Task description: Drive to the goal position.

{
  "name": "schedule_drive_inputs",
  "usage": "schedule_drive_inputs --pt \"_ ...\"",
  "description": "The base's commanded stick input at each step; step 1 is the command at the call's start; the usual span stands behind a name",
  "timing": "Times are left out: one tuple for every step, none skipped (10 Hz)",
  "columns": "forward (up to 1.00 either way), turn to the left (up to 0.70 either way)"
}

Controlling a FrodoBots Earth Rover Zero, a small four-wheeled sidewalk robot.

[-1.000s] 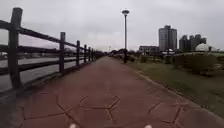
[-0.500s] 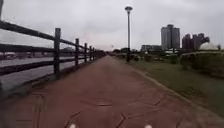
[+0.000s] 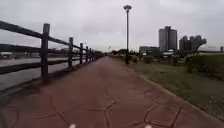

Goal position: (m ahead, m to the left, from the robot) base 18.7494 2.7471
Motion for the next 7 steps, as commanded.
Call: schedule_drive_inputs --pt "1.00 0.00" --pt "1.00 0.00" --pt "1.00 0.00" --pt "1.00 0.00" --pt "1.00 0.00" --pt "1.00 0.00" --pt "1.00 0.00"
